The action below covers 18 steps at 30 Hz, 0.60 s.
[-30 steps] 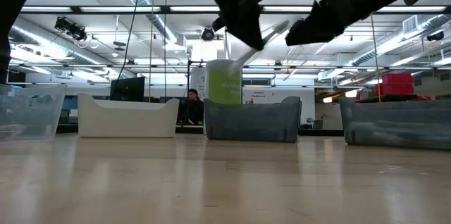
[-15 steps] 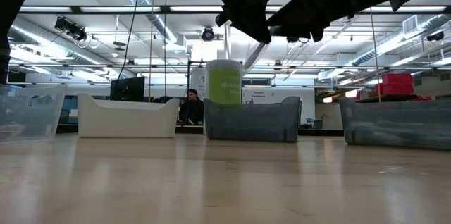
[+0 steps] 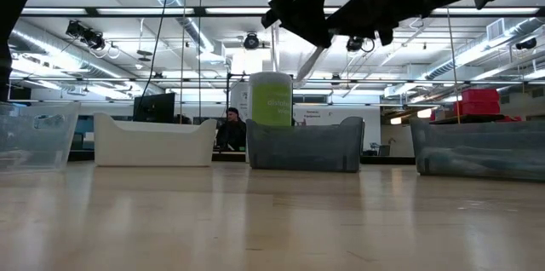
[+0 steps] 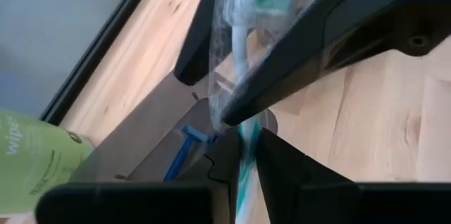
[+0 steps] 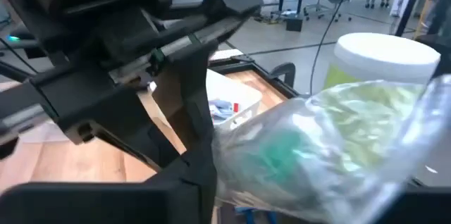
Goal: Pick & Place Travel size toiletries
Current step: Put the green toothbrush into the right black bin
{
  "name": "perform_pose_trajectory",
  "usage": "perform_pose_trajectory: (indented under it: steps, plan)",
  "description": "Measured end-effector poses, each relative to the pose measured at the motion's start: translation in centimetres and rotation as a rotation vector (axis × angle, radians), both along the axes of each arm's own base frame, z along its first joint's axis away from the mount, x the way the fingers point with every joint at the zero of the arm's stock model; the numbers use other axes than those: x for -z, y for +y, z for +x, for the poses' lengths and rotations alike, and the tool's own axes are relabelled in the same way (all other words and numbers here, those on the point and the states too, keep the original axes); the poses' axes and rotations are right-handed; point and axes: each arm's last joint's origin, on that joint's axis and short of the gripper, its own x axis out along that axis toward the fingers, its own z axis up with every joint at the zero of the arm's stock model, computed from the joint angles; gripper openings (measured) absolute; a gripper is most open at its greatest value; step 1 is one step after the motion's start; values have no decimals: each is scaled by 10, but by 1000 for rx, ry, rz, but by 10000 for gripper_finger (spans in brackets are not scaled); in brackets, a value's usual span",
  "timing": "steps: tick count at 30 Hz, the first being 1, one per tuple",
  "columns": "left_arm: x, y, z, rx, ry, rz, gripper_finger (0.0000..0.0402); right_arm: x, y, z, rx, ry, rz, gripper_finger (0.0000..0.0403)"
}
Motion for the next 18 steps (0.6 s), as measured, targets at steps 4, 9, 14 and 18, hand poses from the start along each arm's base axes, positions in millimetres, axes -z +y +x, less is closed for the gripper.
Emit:
perform_pose_trajectory:
  steps: [4, 9, 14, 18]
  plan:
    - [0, -2, 0, -3, -4, -4, 50, -1, 0, 0, -8, -15, 2, 84]
    - [-2, -2, 2, -8, -26, 5, 41, -2, 0, 1, -8, -24, -1, 65]
    - [-2, -1, 2, 2, -32, 16, 47, -3, 0, 1, -10, -27, -17, 48]
    - [-3, -2, 3, 4, -36, 16, 61, -3, 0, 1, -9, -13, -38, 39]
